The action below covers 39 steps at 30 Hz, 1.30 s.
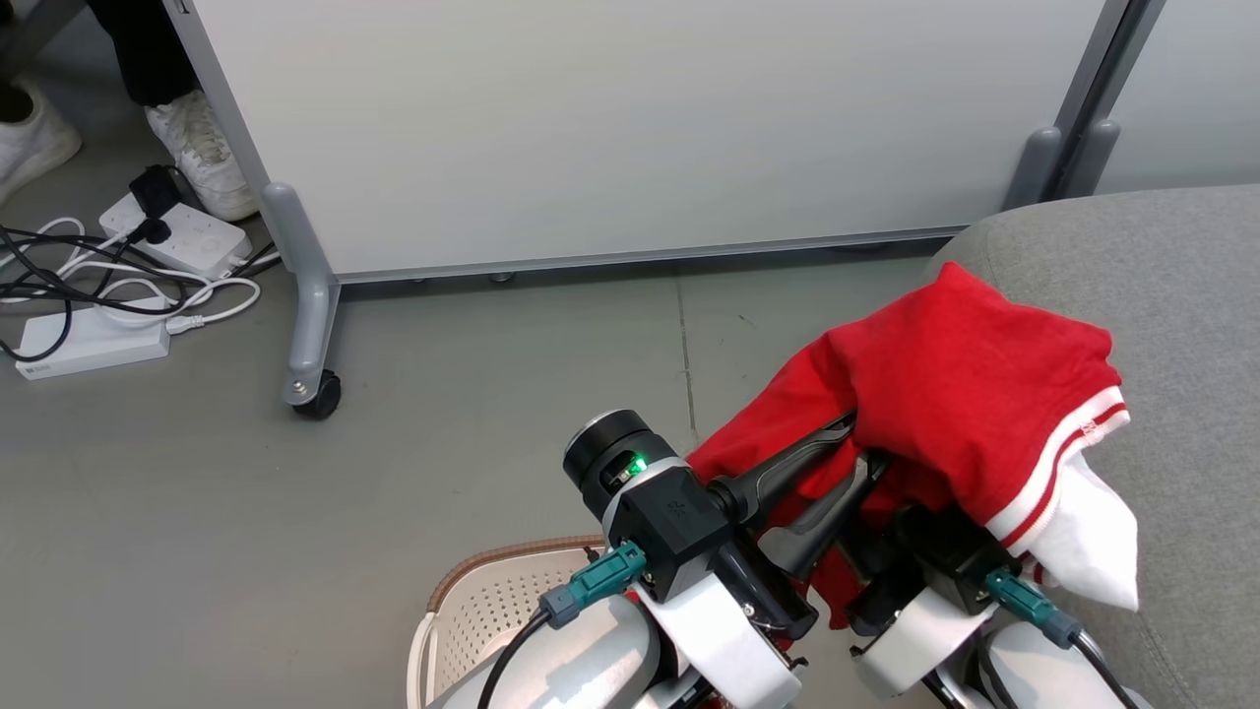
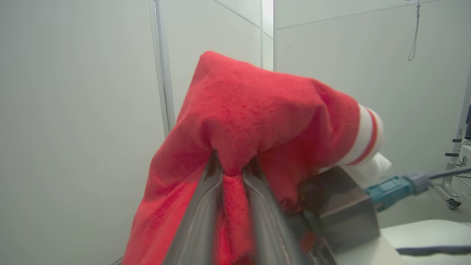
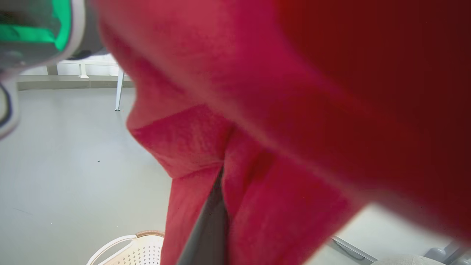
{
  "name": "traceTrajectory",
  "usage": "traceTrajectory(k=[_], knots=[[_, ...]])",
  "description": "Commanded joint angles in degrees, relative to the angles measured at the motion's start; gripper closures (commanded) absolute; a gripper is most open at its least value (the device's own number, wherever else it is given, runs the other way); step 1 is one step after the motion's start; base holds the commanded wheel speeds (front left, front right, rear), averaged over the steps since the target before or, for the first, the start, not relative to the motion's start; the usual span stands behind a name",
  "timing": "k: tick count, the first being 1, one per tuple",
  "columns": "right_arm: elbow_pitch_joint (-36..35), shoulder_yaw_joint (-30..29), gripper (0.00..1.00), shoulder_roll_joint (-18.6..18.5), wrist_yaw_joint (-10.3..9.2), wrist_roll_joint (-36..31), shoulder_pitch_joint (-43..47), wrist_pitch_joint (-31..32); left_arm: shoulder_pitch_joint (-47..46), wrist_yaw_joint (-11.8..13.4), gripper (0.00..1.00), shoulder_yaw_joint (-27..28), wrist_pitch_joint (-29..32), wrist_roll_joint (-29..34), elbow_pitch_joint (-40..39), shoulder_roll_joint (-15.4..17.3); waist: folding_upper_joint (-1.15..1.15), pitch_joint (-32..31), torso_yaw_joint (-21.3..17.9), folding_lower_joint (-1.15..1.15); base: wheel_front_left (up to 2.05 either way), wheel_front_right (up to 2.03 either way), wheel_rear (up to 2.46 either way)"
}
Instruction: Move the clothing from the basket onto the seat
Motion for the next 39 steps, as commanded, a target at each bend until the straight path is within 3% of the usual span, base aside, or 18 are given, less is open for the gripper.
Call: traceTrajectory(k=[1, 17, 24, 35, 36, 37, 38, 39], knots=[[-0.17, -0.56, 1.0, -0.32, 0.01, 0.39, -0.31, -0.27, -0.56, 0.25, 1.0, 0.12, -0.03, -0.37, 0.06, 0.16, 0.0, 0.06, 0.03, 0.0, 0.0, 0.0, 0.0], [-0.87, -10.97, 1.0, 2.44, 0.01, 1.74, 2.46, -0.27, 1.0, 0.04, 1.0, 6.26, -0.02, -0.81, 3.55, 0.21, 0.0, 0.28, -0.06, 0.0, 0.0, 0.0, 0.0], [-2.61, -15.31, 1.0, 4.24, 0.01, 1.65, 3.32, -0.27, 1.6, -1.32, 1.0, 5.05, -0.01, 0.81, 9.16, 0.23, 0.0, 0.21, -0.45, 0.0, 0.0, 0.0, 0.0], [-4.0, -17.54, 1.0, 5.92, 0.0, 3.79, 3.95, -0.28, 2.43, -2.65, 1.0, 3.66, 0.0, 1.7, 15.7, 0.3, 0.0, -0.04, -0.7, 0.0, 0.0, 0.0, 0.0], [-4.13, -17.46, 1.0, 6.03, 0.0, 4.08, 4.04, -0.28, 2.49, -2.72, 0.75, 3.59, 0.0, 1.68, 16.12, 0.36, 0.0, -0.1, -0.71, 0.0, 0.0, 0.0, 0.0], [-4.19, -17.42, 1.0, 6.06, 0.0, 4.28, 4.14, -0.29, 2.56, -2.74, 0.43, 3.4, 0.02, 1.77, 16.62, 0.39, 0.0, -0.15, -0.71, 0.0, 0.0, 0.0, 0.0], [-4.22, -17.46, 1.0, 6.09, 0.0, 4.51, 4.2, -0.28, 2.67, -2.67, 0.0, 3.26, 0.01, 1.77, 16.94, 0.36, 0.0, -0.2, -0.7, 0.0, 0.0, 0.0, 0.0], [-4.26, -17.49, 1.0, 6.21, 0.01, 4.67, 4.31, -0.28, 2.75, -2.76, 0.0, 3.11, -0.01, 1.47, 17.46, 0.34, 0.0, -0.27, -0.7, 0.0, 0.0, 0.0, 0.0]])
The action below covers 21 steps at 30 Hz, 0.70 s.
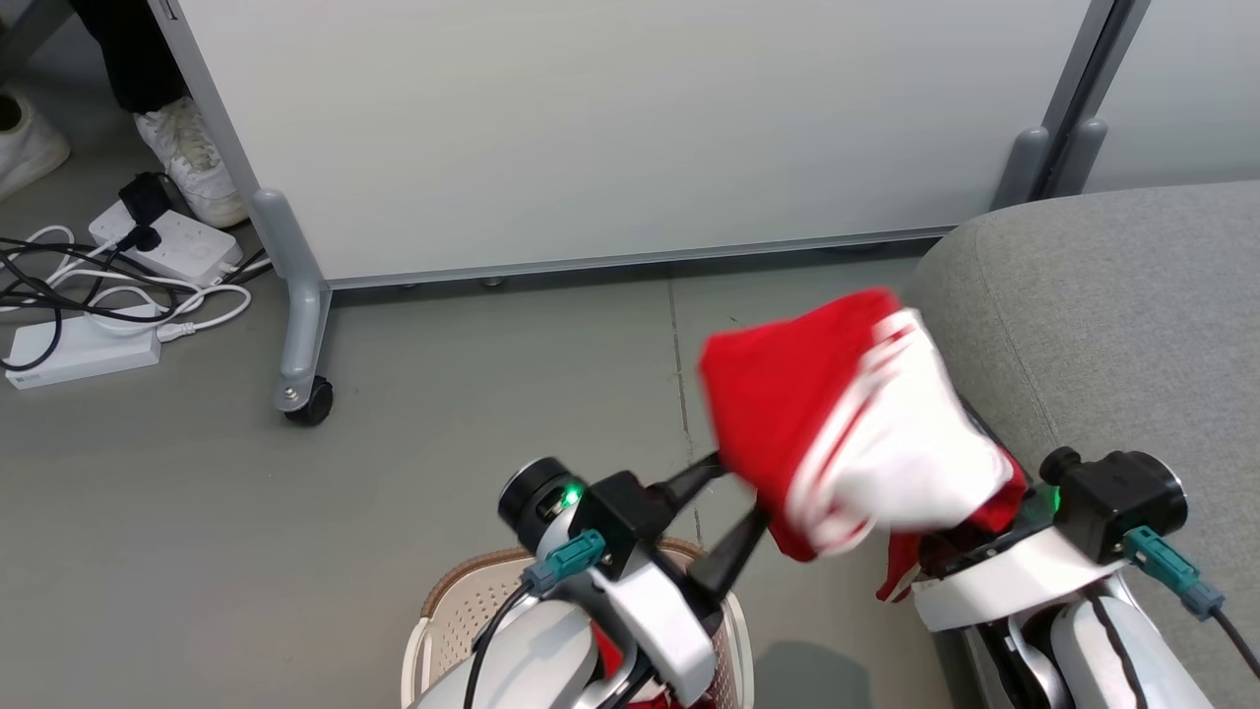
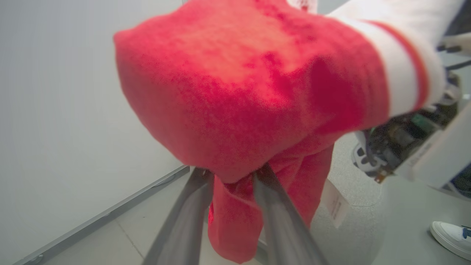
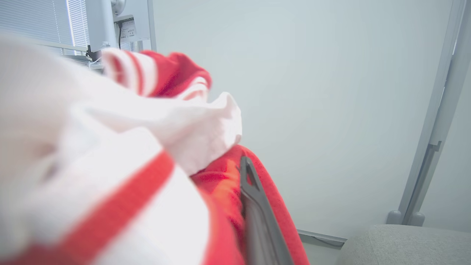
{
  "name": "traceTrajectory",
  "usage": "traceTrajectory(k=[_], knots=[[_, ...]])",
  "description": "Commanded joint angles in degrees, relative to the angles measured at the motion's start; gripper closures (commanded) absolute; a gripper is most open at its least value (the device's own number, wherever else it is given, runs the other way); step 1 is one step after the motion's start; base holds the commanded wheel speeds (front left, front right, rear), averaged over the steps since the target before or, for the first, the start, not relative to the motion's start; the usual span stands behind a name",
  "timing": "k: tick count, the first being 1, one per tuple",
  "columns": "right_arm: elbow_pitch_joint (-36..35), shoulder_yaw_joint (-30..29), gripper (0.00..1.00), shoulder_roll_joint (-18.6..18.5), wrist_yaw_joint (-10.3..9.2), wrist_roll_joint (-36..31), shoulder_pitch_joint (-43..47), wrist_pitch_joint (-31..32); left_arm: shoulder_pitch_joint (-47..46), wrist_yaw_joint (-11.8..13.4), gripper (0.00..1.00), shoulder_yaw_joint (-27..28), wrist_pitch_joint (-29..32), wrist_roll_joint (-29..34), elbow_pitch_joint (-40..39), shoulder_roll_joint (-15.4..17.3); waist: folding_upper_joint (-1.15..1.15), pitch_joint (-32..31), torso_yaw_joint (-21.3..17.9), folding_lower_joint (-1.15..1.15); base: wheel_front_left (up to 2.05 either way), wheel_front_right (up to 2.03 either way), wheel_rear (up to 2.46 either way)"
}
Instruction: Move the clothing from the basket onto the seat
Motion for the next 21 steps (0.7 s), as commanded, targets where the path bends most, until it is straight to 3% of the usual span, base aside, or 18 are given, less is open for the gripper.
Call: traceTrajectory(k=[1, 10, 21], knots=[[-0.48, -0.48, 1.0, 0.02, 0.01, 0.57, 0.32, -0.29, 0.79, -0.2, 0.0, -0.05, 0.01, -0.12, 0.71, 0.5, 0.0, -0.11, 0.03, 0.0, 0.0, 0.0, 0.0], [-0.78, -2.29, 1.0, -0.57, 0.01, 2.05, 0.99, -0.29, 1.94, -0.26, 0.0, 0.55, 0.01, 1.31, 3.55, 0.41, 0.0, -0.76, 0.17, 0.0, 0.0, 0.0, 0.0], [-2.51, -7.26, 1.0, -0.88, 0.01, 2.68, 1.46, -0.29, 5.4, -0.48, 0.0, 6.43, 0.01, 5.09, 6.47, 0.42, 0.0, -1.22, -0.26, 0.0, 0.0, 0.0, 0.0]])
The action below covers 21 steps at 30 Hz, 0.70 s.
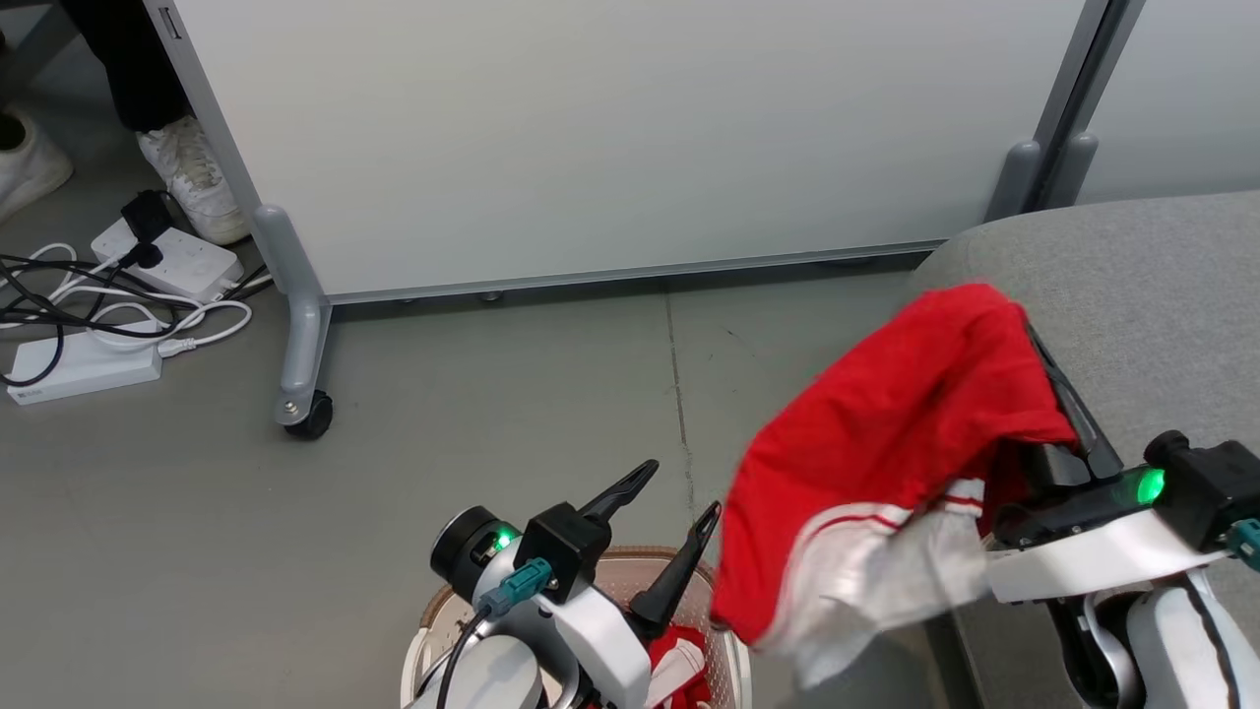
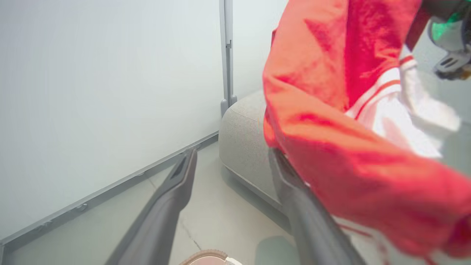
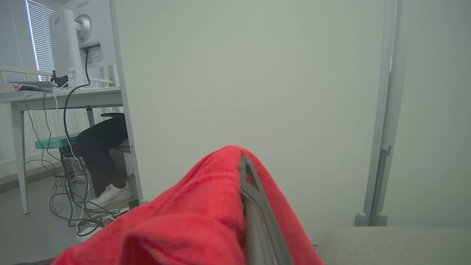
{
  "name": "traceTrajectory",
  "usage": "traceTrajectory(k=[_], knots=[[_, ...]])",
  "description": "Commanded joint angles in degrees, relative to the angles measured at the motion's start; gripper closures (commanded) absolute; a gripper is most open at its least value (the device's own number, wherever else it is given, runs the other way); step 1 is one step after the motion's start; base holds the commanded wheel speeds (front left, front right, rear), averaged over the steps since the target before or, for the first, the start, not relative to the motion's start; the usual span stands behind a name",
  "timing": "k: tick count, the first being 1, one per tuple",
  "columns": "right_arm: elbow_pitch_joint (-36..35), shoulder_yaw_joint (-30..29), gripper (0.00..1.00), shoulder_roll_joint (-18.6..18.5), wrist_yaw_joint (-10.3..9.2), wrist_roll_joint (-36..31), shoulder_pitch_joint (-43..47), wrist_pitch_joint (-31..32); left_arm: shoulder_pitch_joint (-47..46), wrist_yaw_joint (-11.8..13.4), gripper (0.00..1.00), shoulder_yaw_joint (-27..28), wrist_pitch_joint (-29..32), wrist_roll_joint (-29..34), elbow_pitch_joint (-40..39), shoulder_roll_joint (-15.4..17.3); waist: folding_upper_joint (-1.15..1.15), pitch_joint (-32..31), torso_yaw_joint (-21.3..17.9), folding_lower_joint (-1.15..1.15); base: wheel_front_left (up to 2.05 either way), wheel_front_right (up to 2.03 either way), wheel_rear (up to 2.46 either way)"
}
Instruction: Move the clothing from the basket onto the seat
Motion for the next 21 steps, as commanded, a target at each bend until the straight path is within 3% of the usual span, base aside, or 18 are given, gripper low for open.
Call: traceTrajectory(k=[1, 9, 21], knots=[[-0.87, -0.85, 1.0, -0.78, 0.01, 0.04, 0.32, -0.29, 0.89, -0.22, 0.0, 1.06, -0.01, 0.87, 0.79, 0.27, 0.0, 0.06, -0.07, 0.0, 0.0, 0.0, 0.0], [-1.61, -4.39, 1.0, -2.42, 0.01, 1.08, 1.93, -0.28, 3.14, -0.97, 0.0, 5.95, -0.01, 3.65, -0.15, 0.32, 0.0, 0.28, -0.11, 0.0, 0.0, 0.0, 0.0], [0.75, -7.42, 1.0, -0.85, 0.01, 2.59, 6.5, -0.29, 10.06, -2.21, 0.0, 12.43, 0.0, 2.74, -4.94, 0.26, 0.0, -0.13, 0.05, 0.0, 0.0, 0.0, 0.0]])
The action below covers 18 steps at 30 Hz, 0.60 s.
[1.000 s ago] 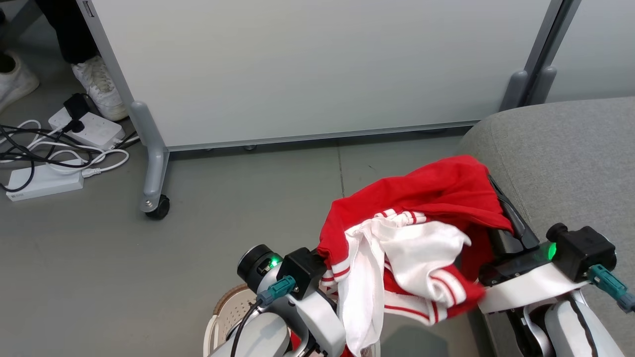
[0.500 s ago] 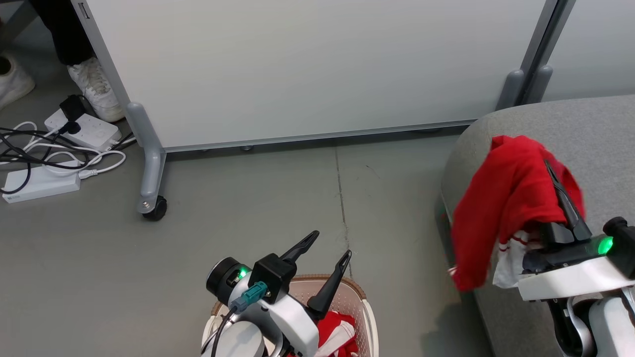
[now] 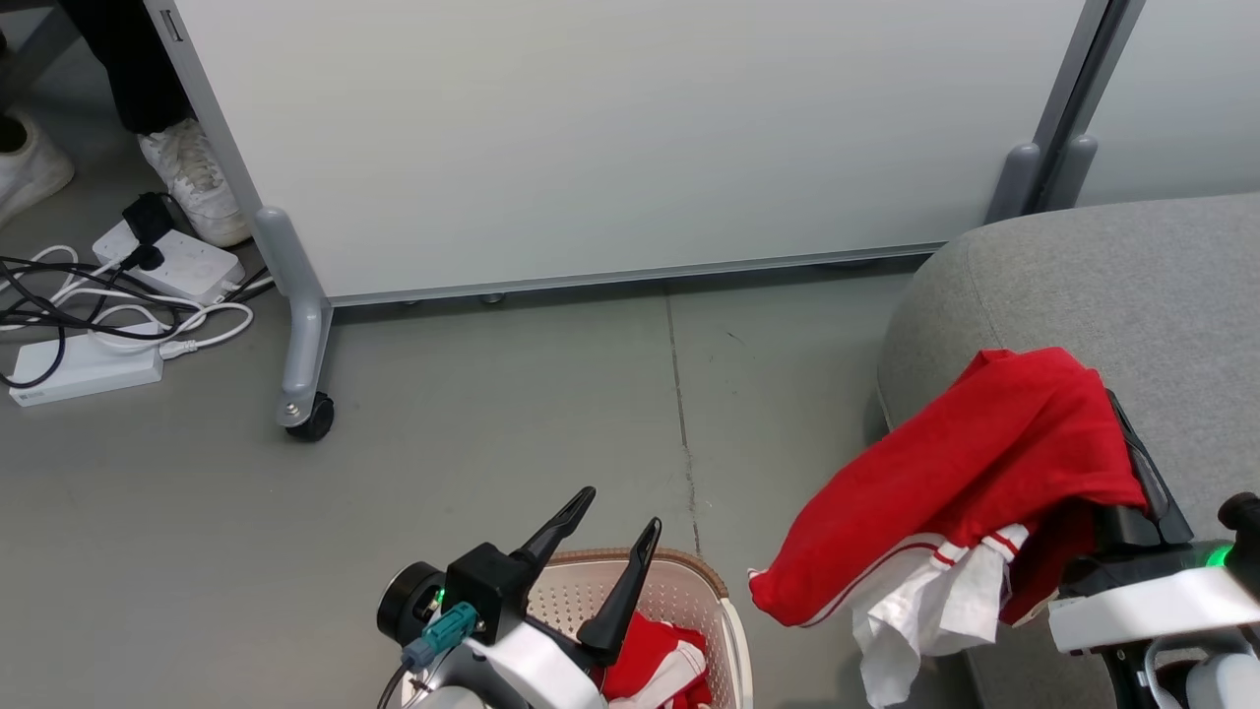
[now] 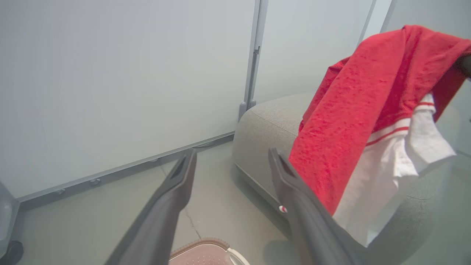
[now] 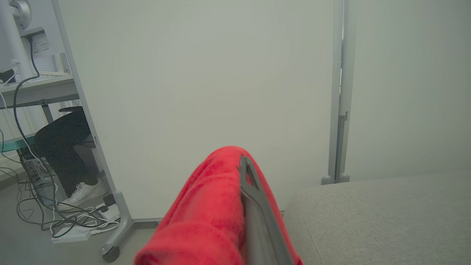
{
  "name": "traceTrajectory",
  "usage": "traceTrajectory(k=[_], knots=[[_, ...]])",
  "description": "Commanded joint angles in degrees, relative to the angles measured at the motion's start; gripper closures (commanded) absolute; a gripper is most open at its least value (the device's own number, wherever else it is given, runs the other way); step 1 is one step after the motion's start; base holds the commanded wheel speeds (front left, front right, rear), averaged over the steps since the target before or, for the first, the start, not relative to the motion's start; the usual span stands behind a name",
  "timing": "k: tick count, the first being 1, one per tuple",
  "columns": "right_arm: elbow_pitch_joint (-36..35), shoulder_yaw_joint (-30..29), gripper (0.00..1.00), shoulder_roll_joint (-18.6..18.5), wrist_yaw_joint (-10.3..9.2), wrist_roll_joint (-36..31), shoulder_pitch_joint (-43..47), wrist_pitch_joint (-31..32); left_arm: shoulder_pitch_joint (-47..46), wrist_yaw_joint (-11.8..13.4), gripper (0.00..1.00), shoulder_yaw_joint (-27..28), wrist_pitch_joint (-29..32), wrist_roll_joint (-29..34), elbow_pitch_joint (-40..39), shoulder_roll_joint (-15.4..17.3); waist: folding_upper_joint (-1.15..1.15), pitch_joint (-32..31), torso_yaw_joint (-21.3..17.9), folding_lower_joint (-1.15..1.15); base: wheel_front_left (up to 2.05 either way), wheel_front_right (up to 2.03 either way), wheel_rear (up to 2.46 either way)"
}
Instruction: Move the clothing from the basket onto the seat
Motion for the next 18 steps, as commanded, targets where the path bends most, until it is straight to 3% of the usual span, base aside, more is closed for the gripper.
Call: traceTrajectory(k=[1, 5, 14, 18], knots=[[0.26, -0.66, 1.0, 0.08, 0.01, 0.17, 0.92, -0.28, 1.19, -0.25, 0.0, 0.38, 0.0, -0.01, -0.71, 0.22, 0.0, -0.05, 0.15, 0.0, 0.0, 0.0, 0.0], [0.6, -1.23, 1.0, 0.4, 0.01, 0.47, 1.81, -0.29, 2.37, -0.39, 0.0, -0.01, 0.0, 0.78, -1.93, 0.17, 0.0, -0.15, 0.33, 0.0, 0.0, 0.0, 0.0], [3.19, -0.73, 1.0, 0.4, 0.01, 0.3, 3.98, -0.29, 5.45, -0.51, 0.0, -8.77, 0.0, 1.03, -3.54, 0.19, 0.0, -0.48, 0.66, 0.0, 0.0, 0.0, 0.0], [3.79, -1.04, 1.0, 0.58, 0.01, 0.47, 4.49, -0.29, 5.38, -0.51, 0.0, -9.9, 0.0, 0.19, -3.56, 0.21, 0.0, -0.51, 0.75, 0.0, 0.0, 0.0, 0.0]])
